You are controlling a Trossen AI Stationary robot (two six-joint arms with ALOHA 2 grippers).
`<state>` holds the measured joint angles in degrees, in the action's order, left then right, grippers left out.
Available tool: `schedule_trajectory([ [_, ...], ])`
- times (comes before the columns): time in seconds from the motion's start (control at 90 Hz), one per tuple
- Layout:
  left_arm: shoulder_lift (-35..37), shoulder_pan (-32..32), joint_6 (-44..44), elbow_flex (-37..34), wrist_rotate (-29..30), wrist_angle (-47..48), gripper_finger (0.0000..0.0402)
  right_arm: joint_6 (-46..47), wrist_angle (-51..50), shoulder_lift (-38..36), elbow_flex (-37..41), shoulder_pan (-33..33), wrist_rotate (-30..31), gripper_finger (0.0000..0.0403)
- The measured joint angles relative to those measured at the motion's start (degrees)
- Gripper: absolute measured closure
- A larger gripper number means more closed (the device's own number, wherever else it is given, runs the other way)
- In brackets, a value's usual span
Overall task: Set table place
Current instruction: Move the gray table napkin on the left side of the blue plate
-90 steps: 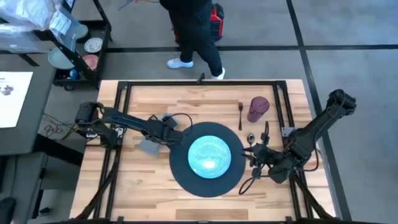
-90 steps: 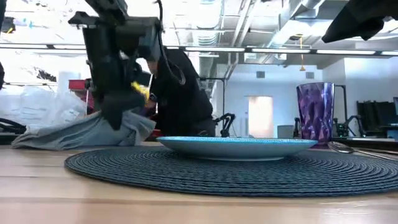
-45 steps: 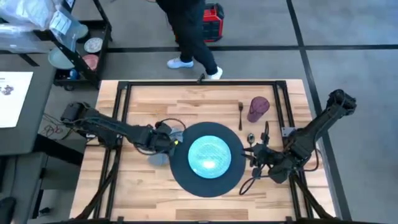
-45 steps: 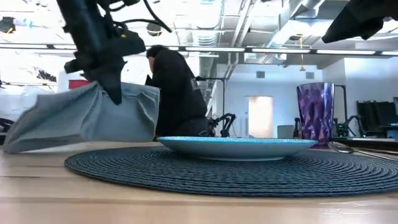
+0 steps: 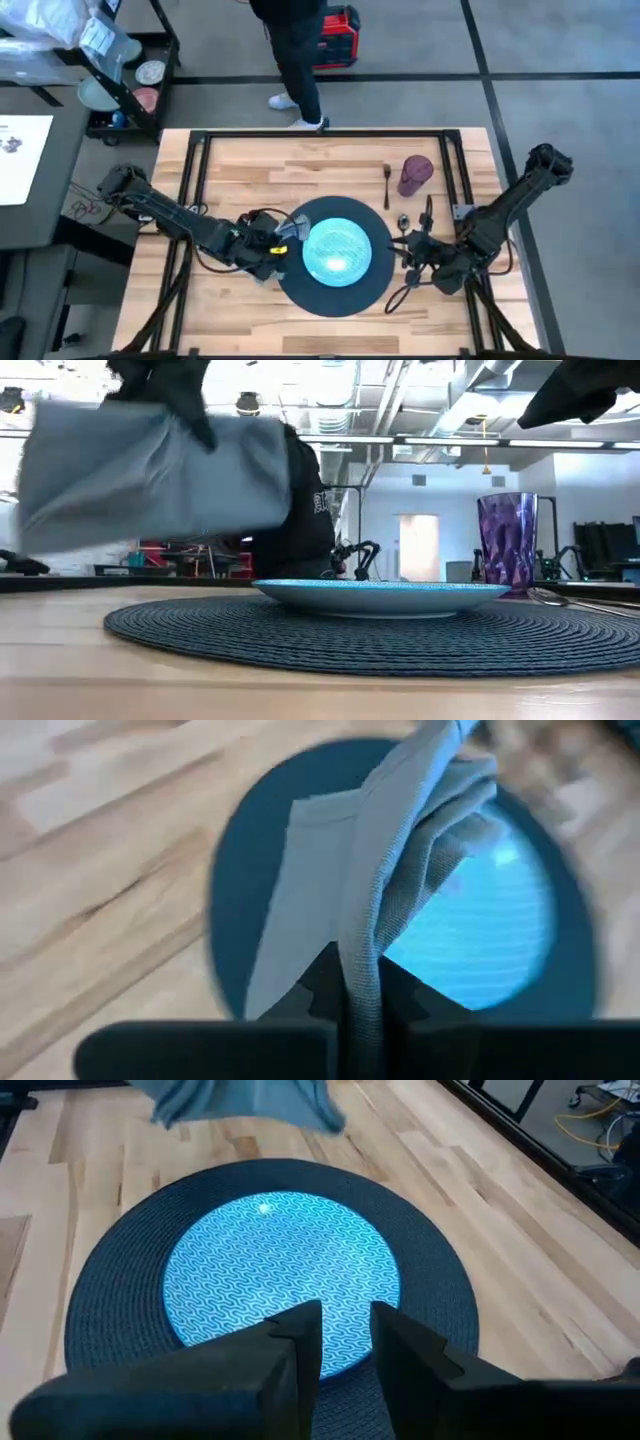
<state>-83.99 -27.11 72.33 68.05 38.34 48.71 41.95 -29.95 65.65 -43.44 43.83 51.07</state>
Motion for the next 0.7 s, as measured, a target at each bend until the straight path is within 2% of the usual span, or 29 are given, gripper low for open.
schedule_trajectory([
  [0.289, -3.97, -1.31, -0.10, -0.06, 2.06, -10.97, 0.0401, 0.00, 0.40, 0.00, -0.09, 0.00, -0.01, 0.0327],
  [0.456, -8.13, -1.27, 1.07, -0.08, -3.13, -10.92, 0.0401, 0.03, 0.48, 0.00, -0.11, 0.04, -0.09, 0.0327],
  [0.7, -8.80, -1.45, 1.02, -0.09, -1.16, -9.73, 0.0401, 0.03, 0.59, 0.00, -0.11, 0.04, -0.20, 0.0327],
])
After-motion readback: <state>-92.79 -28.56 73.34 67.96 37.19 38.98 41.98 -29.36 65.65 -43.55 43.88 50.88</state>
